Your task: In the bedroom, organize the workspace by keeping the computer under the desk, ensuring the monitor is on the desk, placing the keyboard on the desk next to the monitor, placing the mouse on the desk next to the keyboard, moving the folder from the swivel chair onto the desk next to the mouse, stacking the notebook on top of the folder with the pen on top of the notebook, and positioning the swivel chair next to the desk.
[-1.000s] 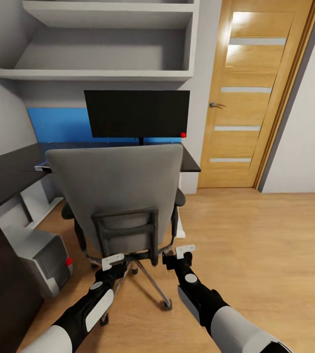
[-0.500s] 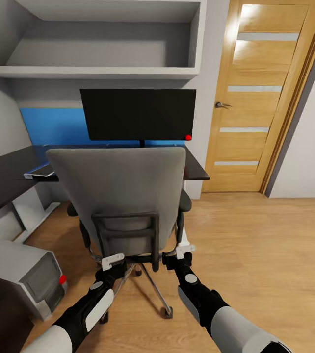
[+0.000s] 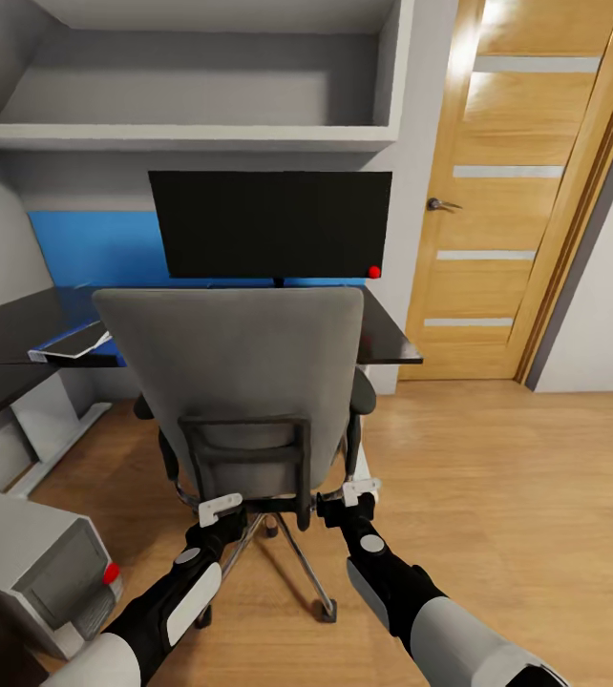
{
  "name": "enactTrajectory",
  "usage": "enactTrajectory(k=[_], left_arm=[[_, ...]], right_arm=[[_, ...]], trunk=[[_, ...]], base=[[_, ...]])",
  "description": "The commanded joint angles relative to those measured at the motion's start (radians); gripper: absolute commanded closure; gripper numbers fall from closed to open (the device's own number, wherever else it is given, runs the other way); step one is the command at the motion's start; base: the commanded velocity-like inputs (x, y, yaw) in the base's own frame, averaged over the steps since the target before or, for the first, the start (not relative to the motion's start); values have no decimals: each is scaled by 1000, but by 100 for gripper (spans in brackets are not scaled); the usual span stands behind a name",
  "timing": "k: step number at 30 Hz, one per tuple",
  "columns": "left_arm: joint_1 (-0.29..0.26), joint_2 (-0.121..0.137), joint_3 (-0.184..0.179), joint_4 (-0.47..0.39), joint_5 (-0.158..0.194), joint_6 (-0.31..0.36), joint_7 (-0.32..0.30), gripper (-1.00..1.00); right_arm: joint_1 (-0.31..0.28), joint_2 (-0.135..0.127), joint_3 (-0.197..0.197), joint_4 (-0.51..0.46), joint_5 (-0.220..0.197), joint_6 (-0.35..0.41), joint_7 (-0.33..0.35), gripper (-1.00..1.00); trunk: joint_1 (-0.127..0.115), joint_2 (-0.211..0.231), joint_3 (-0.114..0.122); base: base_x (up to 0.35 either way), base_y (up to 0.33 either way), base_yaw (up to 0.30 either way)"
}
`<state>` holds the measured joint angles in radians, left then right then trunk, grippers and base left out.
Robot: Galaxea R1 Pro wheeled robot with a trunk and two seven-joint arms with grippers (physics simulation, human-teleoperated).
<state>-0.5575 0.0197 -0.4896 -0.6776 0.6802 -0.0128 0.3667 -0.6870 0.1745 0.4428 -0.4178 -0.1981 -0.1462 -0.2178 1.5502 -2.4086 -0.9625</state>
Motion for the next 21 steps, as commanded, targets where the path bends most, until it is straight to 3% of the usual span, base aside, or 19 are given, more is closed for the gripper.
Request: enactTrajectory(k=[1,7,21], left_arm=[[-1,2,-8,-2,8,-1,9,-100],[-1,1,-9,-2,8,0,9,-100],[-1,1,-9,-2,7,3,10,-100]], right_arm=[[-1,0,8,2,-11,-6,-7,-100],[-1,0,8,2,-11,-6,-6,-100],[-1,0,8,2,-11,-6,-7,-100]], trunk=[[0,0,-1],[0,0,-1],[0,0,-1]], base=[[55,12,0],[-87,3,0],[-326,0,0]])
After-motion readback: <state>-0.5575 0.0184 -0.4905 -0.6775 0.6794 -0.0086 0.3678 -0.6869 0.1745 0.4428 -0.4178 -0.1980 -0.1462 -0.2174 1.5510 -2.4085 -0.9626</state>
